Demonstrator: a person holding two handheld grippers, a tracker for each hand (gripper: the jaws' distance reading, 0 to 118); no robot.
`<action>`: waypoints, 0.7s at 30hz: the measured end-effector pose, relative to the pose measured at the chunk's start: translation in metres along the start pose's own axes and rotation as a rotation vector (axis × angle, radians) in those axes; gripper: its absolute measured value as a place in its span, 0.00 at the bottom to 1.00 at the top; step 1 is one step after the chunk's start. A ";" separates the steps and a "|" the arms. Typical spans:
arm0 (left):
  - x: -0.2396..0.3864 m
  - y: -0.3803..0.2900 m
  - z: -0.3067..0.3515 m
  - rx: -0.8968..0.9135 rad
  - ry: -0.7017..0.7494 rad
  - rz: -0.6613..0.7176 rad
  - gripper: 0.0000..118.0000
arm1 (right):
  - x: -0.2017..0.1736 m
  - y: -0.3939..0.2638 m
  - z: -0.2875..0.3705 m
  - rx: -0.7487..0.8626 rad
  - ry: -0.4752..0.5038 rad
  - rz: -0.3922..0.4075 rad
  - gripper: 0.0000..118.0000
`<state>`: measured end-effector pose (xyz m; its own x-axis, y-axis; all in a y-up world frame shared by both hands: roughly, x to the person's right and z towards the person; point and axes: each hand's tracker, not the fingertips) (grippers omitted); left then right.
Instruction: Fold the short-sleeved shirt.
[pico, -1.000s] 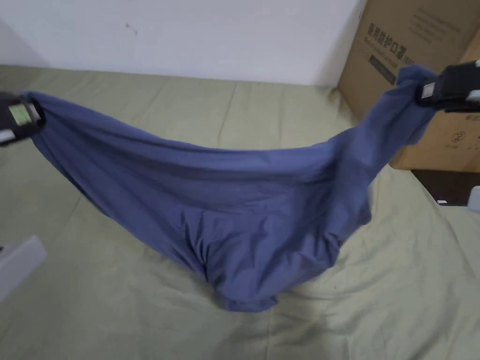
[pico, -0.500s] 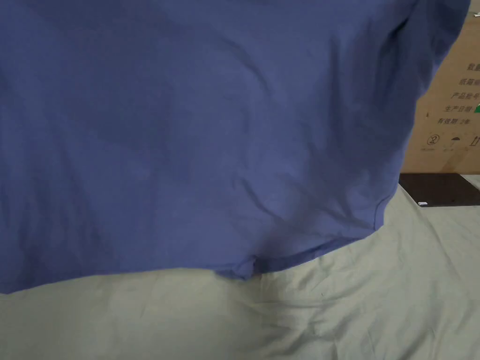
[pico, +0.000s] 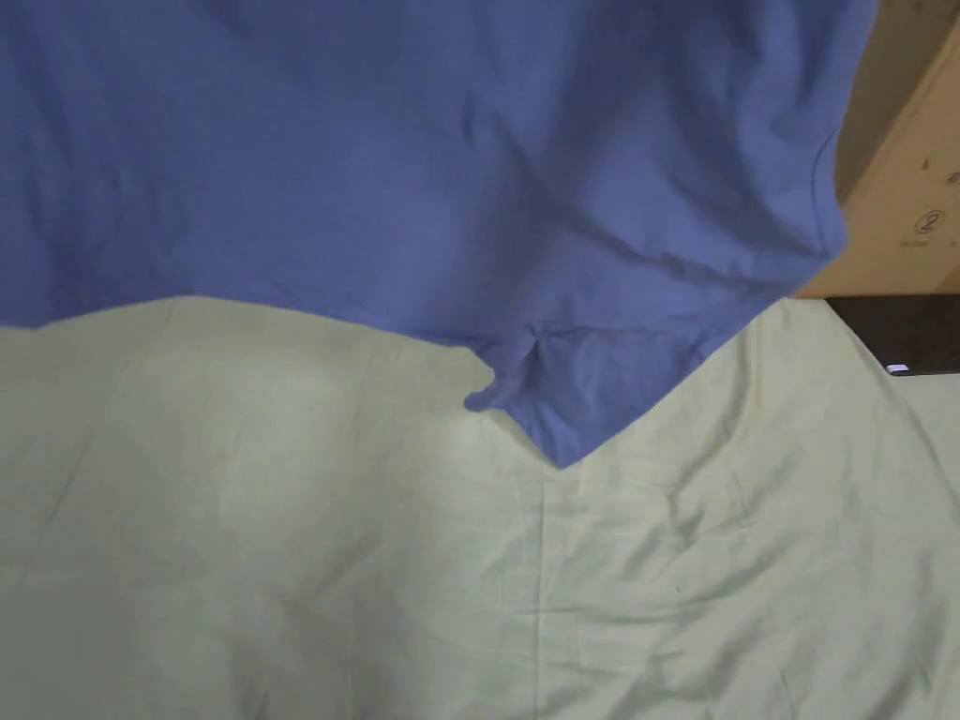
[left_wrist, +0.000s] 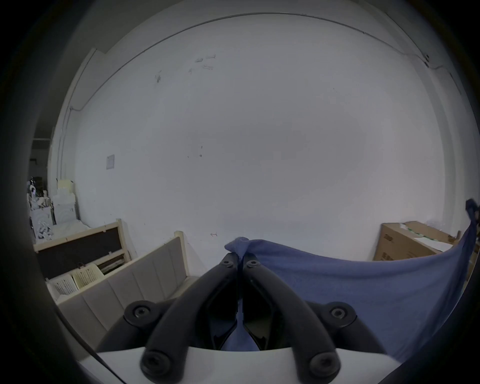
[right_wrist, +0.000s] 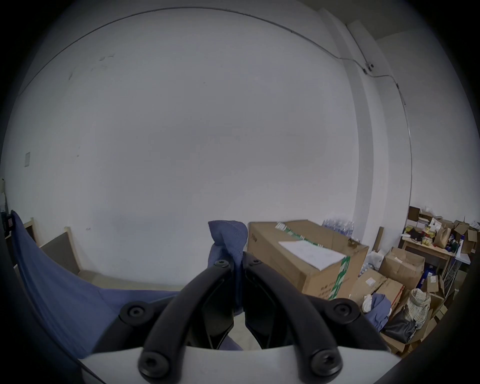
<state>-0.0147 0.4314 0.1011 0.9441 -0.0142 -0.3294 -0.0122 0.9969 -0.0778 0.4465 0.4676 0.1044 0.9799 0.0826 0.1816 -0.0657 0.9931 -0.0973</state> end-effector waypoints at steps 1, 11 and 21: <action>0.005 0.002 -0.011 0.007 0.018 -0.010 0.00 | -0.006 0.006 -0.009 0.018 -0.012 -0.003 0.02; 0.034 0.011 -0.086 0.085 0.080 -0.024 0.00 | -0.041 0.043 -0.070 0.186 -0.115 -0.067 0.02; 0.029 -0.019 -0.088 0.162 0.114 -0.006 0.00 | -0.050 0.038 -0.071 0.329 -0.118 -0.104 0.02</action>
<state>-0.0156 0.4056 0.0102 0.9004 -0.0198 -0.4346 0.0553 0.9961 0.0692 0.4083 0.4954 0.0218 0.9573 -0.0298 0.2875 -0.0430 0.9689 0.2437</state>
